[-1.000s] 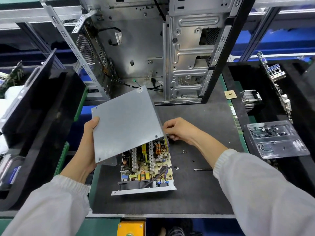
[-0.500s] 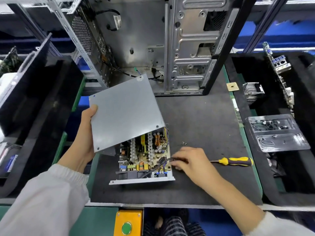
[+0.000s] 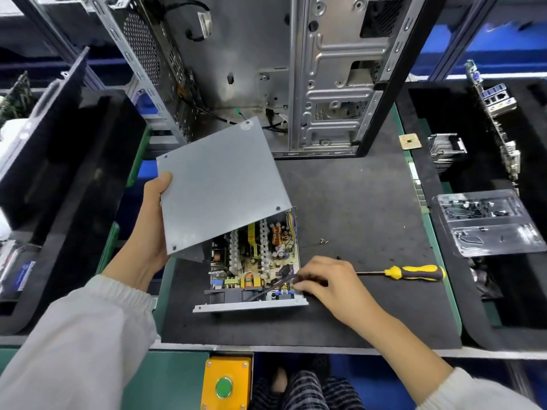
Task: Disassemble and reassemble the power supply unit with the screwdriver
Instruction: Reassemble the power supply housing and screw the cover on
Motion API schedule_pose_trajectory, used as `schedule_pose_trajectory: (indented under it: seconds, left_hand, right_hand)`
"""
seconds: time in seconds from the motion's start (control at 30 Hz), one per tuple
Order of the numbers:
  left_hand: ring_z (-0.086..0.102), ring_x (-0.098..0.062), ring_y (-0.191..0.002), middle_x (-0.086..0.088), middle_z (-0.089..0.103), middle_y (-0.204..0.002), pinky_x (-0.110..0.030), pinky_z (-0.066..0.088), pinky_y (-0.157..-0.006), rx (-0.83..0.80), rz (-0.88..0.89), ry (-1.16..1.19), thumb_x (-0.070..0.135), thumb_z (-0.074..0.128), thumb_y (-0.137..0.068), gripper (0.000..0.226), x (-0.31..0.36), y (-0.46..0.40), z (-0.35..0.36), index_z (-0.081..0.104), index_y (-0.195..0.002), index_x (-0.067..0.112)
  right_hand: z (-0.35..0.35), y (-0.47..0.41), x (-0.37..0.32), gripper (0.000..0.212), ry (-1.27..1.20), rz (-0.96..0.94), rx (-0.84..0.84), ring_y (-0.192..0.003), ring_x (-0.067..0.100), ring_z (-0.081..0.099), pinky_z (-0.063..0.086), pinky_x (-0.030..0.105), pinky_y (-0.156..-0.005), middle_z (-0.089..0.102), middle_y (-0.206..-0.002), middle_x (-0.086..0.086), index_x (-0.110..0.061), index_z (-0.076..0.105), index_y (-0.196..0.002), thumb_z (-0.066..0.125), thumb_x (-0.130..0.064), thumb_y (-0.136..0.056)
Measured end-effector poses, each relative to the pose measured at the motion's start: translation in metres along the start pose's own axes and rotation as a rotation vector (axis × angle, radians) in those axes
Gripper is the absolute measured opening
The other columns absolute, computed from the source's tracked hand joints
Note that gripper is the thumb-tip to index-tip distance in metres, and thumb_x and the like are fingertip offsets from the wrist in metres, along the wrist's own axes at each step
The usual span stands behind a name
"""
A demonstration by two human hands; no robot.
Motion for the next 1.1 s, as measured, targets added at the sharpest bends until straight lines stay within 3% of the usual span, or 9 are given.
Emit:
schedule_pose_trajectory:
  seconds: [0.2, 0.33, 0.43, 0.8, 1.1]
  left_hand:
    - [0.071, -0.019, -0.094, 0.003, 0.073, -0.111, -0.039, 0.059, -0.074, -0.033, 0.006, -0.023, 0.057, 0.036, -0.096, 0.042, 0.002, 0.001, 0.002, 0.074, -0.100, 0.039]
    - [0.071, -0.020, -0.089, 0.001, 0.073, -0.109, -0.035, 0.058, -0.063, -0.034, 0.013, -0.026, 0.058, 0.037, -0.095, 0.042, 0.003, 0.002, 0.002, 0.068, -0.109, 0.034]
    - [0.071, -0.020, -0.089, 0.000, 0.072, -0.110, -0.035, 0.057, -0.063, -0.037, 0.017, -0.028, 0.058, 0.036, -0.096, 0.044, 0.002, 0.002, 0.003, 0.066, -0.114, 0.032]
    - [0.071, -0.020, -0.088, 0.001, 0.073, -0.108, -0.035, 0.058, -0.062, -0.049, 0.004, -0.022, 0.057, 0.035, -0.096, 0.043, 0.002, 0.001, 0.002, 0.068, -0.109, 0.034]
    - [0.072, -0.018, -0.092, 0.002, 0.073, -0.110, -0.036, 0.060, -0.067, -0.045, 0.000, -0.022, 0.057, 0.036, -0.096, 0.042, 0.000, -0.001, 0.000, 0.071, -0.104, 0.036]
  right_hand:
    - [0.004, 0.001, -0.002, 0.003, 0.007, -0.131, -0.042, -0.078, 0.003, 0.053, 0.038, 0.010, -0.074, 0.057, -0.085, -0.009, -0.007, 0.071, -0.086, 0.070, -0.008, -0.083]
    - [-0.006, 0.001, -0.009, 0.001, -0.026, -0.199, 0.081, -0.075, 0.007, 0.056, 0.046, 0.022, -0.072, 0.058, -0.083, -0.006, -0.005, 0.070, -0.082, 0.070, -0.007, -0.082]
    - [-0.004, 0.002, -0.008, 0.004, -0.024, -0.196, 0.128, -0.073, 0.010, 0.057, 0.049, 0.029, -0.069, 0.060, -0.082, -0.004, -0.005, 0.071, -0.080, 0.072, -0.009, -0.080]
    - [-0.005, 0.008, -0.008, 0.008, -0.047, -0.240, 0.238, -0.074, 0.012, 0.059, 0.050, 0.026, -0.069, 0.063, -0.082, 0.001, -0.002, 0.069, -0.078, 0.069, -0.009, -0.082]
    - [0.004, 0.020, -0.025, 0.010, 0.250, -0.423, 0.234, -0.076, 0.015, 0.060, 0.048, 0.027, -0.057, 0.063, -0.087, 0.000, -0.008, 0.066, -0.081, 0.057, -0.009, -0.085]
Point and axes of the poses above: each hand's wrist, its own y-axis away from the middle knuckle, its own z-axis out of the palm, x = y × z, the point moved 10 cm from there along -y, towards the middle knuckle
